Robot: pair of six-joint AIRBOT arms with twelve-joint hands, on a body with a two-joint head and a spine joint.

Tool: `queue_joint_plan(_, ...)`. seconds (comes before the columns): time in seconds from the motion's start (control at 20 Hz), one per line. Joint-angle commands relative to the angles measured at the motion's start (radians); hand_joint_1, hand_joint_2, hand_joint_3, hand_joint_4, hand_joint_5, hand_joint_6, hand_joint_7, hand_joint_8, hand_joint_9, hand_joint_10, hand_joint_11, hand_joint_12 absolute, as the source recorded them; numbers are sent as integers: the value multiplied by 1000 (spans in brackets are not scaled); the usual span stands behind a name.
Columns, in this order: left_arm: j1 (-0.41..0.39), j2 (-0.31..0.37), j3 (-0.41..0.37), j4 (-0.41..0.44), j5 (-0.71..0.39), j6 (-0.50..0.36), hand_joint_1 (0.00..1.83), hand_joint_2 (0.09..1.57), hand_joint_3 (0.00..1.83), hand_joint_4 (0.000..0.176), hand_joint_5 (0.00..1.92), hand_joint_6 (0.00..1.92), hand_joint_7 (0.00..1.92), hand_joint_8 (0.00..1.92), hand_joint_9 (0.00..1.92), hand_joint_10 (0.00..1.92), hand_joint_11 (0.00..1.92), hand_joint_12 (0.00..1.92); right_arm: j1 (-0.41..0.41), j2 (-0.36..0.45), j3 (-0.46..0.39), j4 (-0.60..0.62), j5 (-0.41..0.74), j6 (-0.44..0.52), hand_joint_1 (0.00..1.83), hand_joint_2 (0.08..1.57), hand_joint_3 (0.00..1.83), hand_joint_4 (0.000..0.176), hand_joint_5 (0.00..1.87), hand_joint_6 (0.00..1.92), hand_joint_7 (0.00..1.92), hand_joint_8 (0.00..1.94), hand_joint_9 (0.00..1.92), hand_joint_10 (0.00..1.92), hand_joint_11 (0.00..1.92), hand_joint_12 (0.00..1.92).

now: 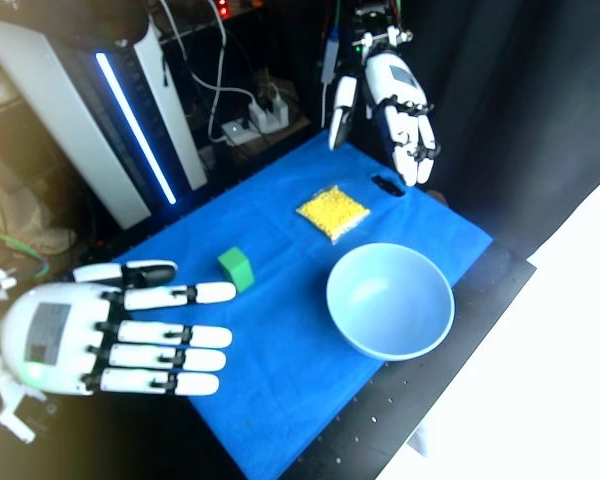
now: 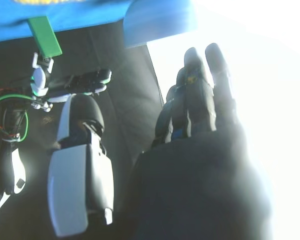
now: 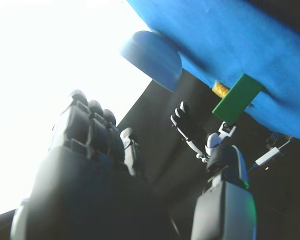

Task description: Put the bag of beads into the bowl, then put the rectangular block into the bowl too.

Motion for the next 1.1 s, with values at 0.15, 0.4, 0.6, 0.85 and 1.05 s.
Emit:
queue_joint_plan(0.15, -64, -1, 12, 62, -36, -5, 712, 874, 0, 49, 135, 1, 109, 0, 65, 0, 0, 179, 16, 0, 4, 31, 109, 4, 580, 1242, 14, 80, 38, 0, 66, 0, 65, 7, 0, 0)
queue_joint_plan(0.4, -265, -66, 42, 338, 278, -4, 788, 879, 2, 120, 271, 3, 246, 4, 237, 12, 0, 558, 15, 1, 5, 26, 107, 4, 541, 1263, 8, 105, 8, 0, 44, 4, 42, 1, 0, 0)
queue_joint_plan(0.6, -322, -94, 45, 477, 427, -4, 772, 837, 0, 107, 277, 7, 347, 14, 327, 15, 0, 548, 16, 1, 7, 24, 106, 4, 556, 1264, 4, 141, 12, 2, 46, 2, 37, 1, 0, 0)
queue_joint_plan(0.85, -345, -134, 76, 545, 543, -3, 845, 803, 4, 80, 334, 0, 510, 4, 511, 9, 0, 805, 15, 1, 7, 20, 100, 4, 588, 1273, 3, 131, 22, 3, 55, 4, 48, 4, 0, 0)
queue_joint_plan(1.05, -346, -182, 113, 548, 577, 3, 781, 840, 3, 81, 362, 7, 577, 7, 562, 8, 0, 749, 15, 0, 6, 17, 99, 4, 540, 1278, 3, 123, 14, 0, 60, 1, 63, 6, 7, 4)
